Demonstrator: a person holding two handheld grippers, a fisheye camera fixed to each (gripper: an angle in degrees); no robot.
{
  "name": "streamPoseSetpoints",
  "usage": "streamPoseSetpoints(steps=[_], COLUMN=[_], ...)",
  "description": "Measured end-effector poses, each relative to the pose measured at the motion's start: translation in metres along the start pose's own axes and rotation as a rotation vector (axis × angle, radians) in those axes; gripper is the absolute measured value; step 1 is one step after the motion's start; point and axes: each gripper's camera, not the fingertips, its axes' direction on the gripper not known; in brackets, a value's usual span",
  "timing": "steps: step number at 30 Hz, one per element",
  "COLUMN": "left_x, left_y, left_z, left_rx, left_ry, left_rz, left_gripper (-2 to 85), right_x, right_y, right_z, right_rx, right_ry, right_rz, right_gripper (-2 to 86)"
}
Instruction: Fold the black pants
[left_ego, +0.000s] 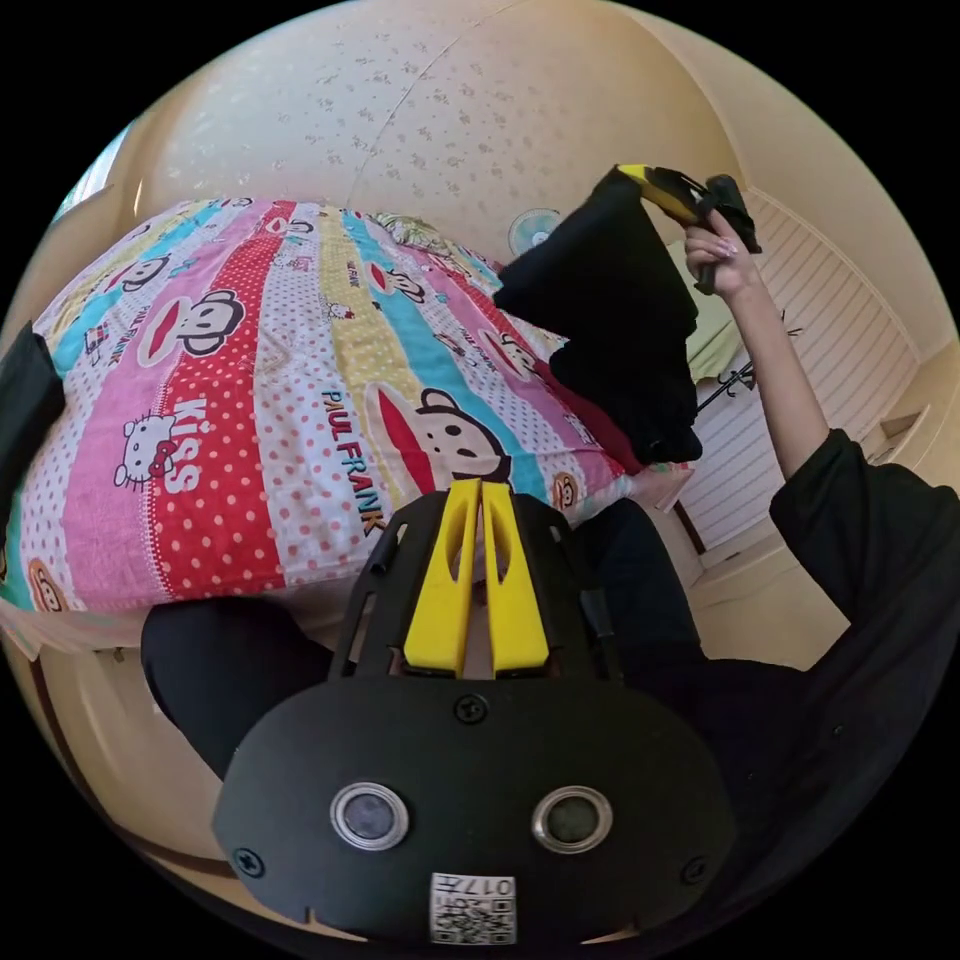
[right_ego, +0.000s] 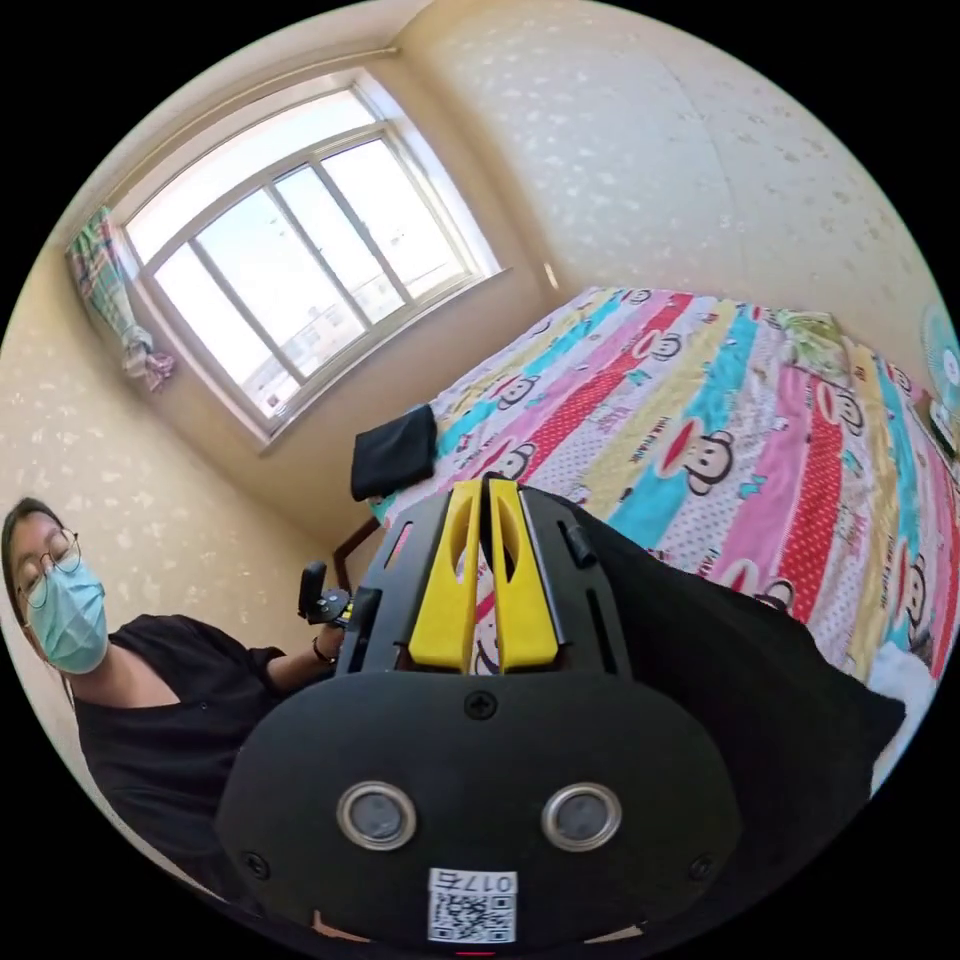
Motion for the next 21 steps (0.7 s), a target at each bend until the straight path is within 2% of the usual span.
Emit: streamPoseSetpoints(steps=[4, 6, 8, 10, 13, 17, 21], left_x=[0.001, -0.002, -0.002, 0.0, 0.009, 0.045, 0.062], left_y=[0.018, 0.025, 0.031, 0.03, 0.01, -0.069, -0.142], left_z=[0.008, 0.016, 0.029, 0.043, 0.071, 0.113, 0.163], left_rx=[-0.043, -0.067, -0.097, -0.142, -0.209, -0.239, -0.147], left_ry=[0.056, 0.099, 0.119, 0.06, -0.059, -0.059, -0.164], left_rz=[0.007, 0.001, 0.006, 0.008, 0.041, 0.216, 0.277], left_gripper=[-0.8, -0.5, 0.9, 3.7, 9.6, 16.6, 17.3], right_x=[-0.002, 0.016, 0.031, 0.047, 0.065, 0.063, 0.041], right_y=[-0.016, 0.007, 0.04, 0.081, 0.152, 0.246, 0.318], right_z=[0.1, 0.158, 0.187, 0.197, 0.173, 0.107, 0.056], right_rx=[-0.219, -0.42, -0.545, -0.605, -0.548, -0.402, -0.222], right_ry=[-0.049, -0.011, -0.007, 0.002, 0.022, 0.113, 0.108], right_rz=[0.005, 0.089, 0.142, 0.236, 0.401, 0.598, 0.714], right_gripper=[2.1, 3.0, 4.1, 5.4, 7.6, 11.0, 12.3])
